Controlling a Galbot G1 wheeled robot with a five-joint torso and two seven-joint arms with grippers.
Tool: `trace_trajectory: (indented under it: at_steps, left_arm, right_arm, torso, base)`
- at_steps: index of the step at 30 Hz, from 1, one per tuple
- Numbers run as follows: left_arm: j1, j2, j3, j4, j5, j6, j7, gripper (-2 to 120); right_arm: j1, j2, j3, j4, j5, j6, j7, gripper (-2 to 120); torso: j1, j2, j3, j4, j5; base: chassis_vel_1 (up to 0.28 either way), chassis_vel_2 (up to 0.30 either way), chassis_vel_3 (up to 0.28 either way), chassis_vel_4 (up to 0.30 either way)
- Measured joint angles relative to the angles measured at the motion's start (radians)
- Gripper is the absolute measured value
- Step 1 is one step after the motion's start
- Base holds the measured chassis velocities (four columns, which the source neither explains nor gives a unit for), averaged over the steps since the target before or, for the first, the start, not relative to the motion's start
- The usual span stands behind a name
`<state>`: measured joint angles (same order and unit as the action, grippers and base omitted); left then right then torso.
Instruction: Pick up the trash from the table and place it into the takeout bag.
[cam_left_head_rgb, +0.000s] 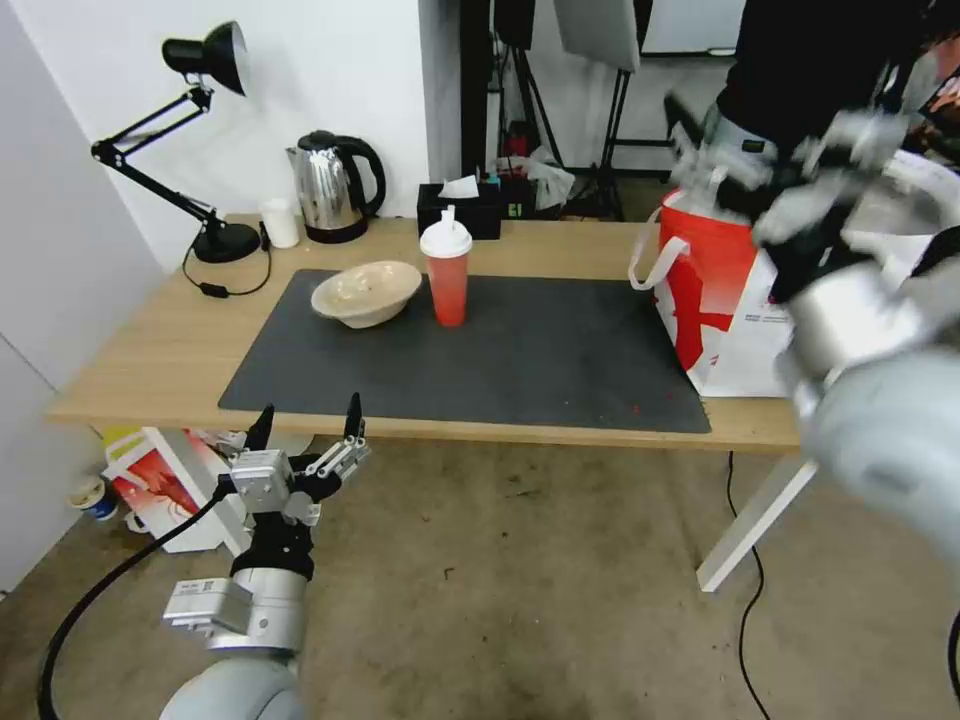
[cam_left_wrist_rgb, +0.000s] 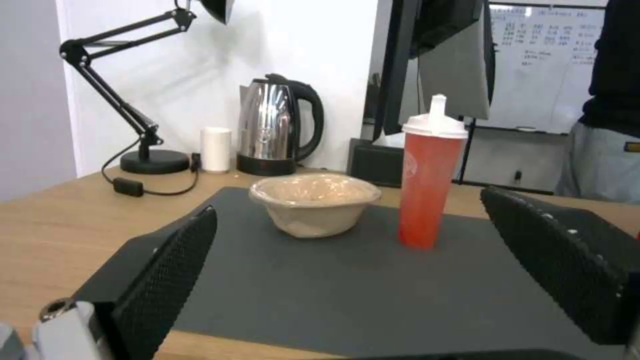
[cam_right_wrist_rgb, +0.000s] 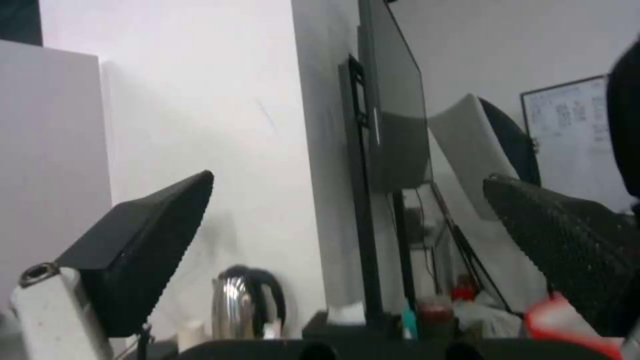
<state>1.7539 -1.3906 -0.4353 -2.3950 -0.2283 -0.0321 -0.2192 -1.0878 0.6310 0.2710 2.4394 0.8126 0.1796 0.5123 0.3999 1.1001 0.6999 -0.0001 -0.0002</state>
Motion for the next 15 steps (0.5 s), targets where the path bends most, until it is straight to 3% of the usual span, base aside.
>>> trace_trajectory:
  at_steps: [2, 4, 10, 11, 15]
  left_arm:
    - [0.0, 0.0, 0.0, -0.001, 0.0, 0.0, 0.0, 99]
    - [0.001, -0.001, -0.001, -0.003, 0.0, 0.0, 0.0, 99]
    - [0.002, 0.001, -0.007, -0.004, -0.001, 0.0, 0.0, 99]
    - [0.003, 0.001, -0.007, -0.005, -0.001, 0.0, 0.0, 99]
    - [0.009, 0.002, -0.007, -0.005, 0.0, 0.001, 0.0, 99]
  right_arm:
    - [-0.039, 0.011, 0.002, 0.01, -0.032, 0.008, 0.005, 100]
    - [-0.189, 0.052, 0.007, 0.05, -0.139, 0.044, 0.022, 100]
    - [-0.311, 0.089, 0.008, 0.06, -0.258, 0.077, 0.048, 100]
    - [-0.409, 0.108, 0.004, 0.06, -0.338, 0.083, 0.082, 100]
    - [-0.53, 0.116, -0.004, 0.06, -0.448, 0.08, 0.121, 100]
  torso:
    - [0.0, 0.0, 0.0, -0.0001, 0.0]
    - [0.0, 0.0, 0.0, -0.0003, 0.0]
    - [0.0, 0.0, 0.0, 0.0003, 0.0]
    - [0.0, 0.0, 0.0, 0.0001, 0.0]
    - [0.0, 0.0, 0.0, -0.0002, 0.0001]
  base:
    - [0.0, 0.0, 0.0, 0.0]
    - [0.0, 0.0, 0.0, 0.0]
    - [0.0, 0.0, 0.0, 0.0]
    - [0.0, 0.0, 0.0, 0.0]
    - [0.0, 0.0, 0.0, 0.0]
